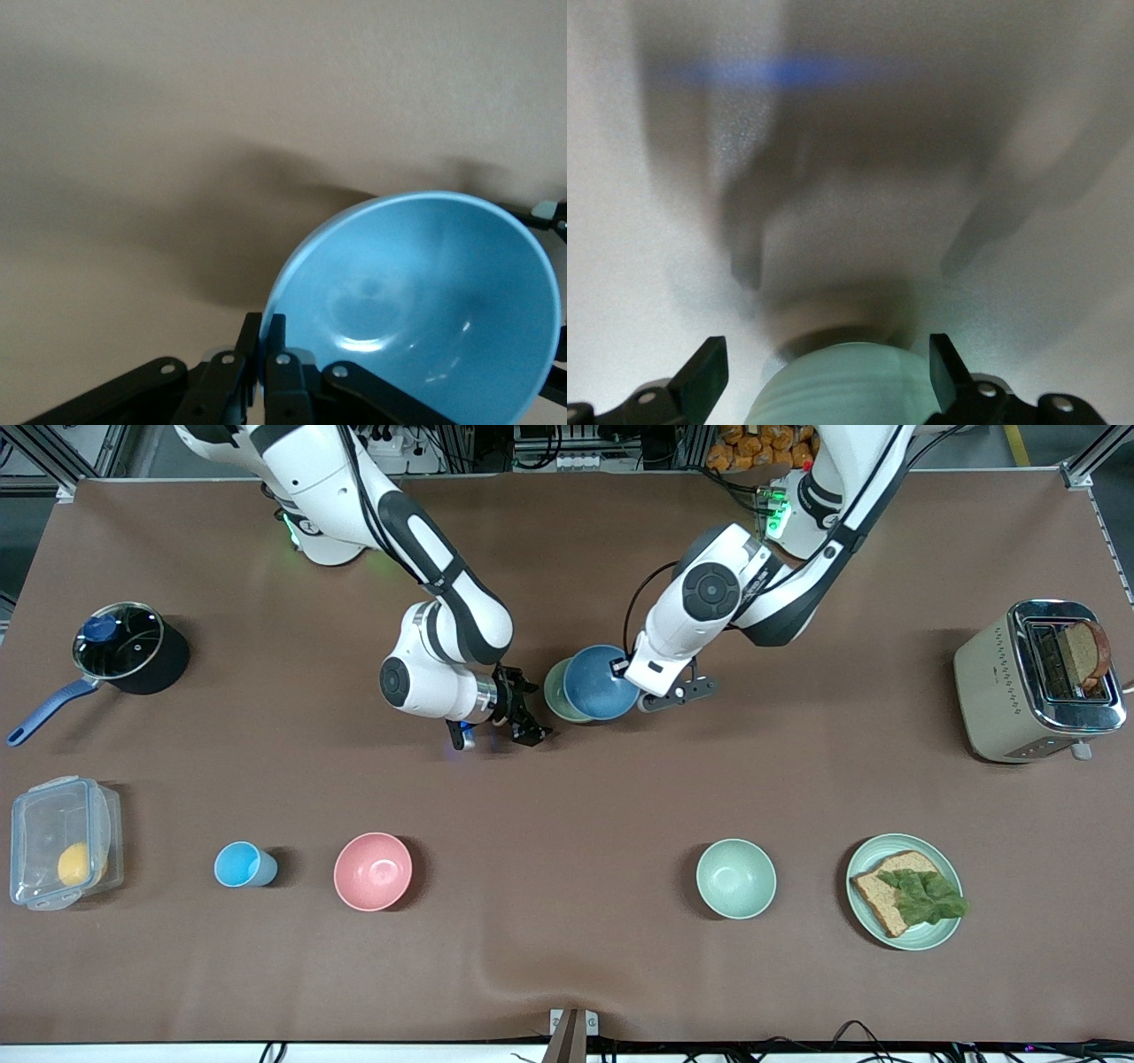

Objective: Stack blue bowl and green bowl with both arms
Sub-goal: 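Lower the blue bowl into the green bowl with the left gripper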

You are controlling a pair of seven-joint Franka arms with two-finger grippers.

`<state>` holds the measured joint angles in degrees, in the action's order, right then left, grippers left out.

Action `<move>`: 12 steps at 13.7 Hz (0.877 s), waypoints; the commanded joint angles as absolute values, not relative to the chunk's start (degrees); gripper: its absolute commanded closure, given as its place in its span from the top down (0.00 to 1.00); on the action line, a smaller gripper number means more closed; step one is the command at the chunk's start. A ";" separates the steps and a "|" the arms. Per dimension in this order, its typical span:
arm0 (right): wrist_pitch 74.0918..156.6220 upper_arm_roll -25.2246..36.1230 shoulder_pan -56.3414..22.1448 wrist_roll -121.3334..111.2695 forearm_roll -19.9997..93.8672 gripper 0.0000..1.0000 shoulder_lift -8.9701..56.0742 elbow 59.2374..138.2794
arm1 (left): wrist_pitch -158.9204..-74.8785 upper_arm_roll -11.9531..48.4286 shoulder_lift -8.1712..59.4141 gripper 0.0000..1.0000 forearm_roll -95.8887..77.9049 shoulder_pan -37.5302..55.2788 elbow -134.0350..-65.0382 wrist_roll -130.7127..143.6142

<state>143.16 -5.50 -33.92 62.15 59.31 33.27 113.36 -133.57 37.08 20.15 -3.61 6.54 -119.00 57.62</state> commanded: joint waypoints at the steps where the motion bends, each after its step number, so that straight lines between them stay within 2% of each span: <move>1: 142.91 -6.33 -32.87 60.56 60.64 1.00 33.31 113.38 | -133.24 37.00 23.37 0.00 -1.68 8.34 -117.25 61.34; 12: 142.91 -6.33 -32.96 60.56 60.64 1.00 33.22 113.29 | -133.24 36.74 31.90 0.00 5.09 10.72 -111.45 68.20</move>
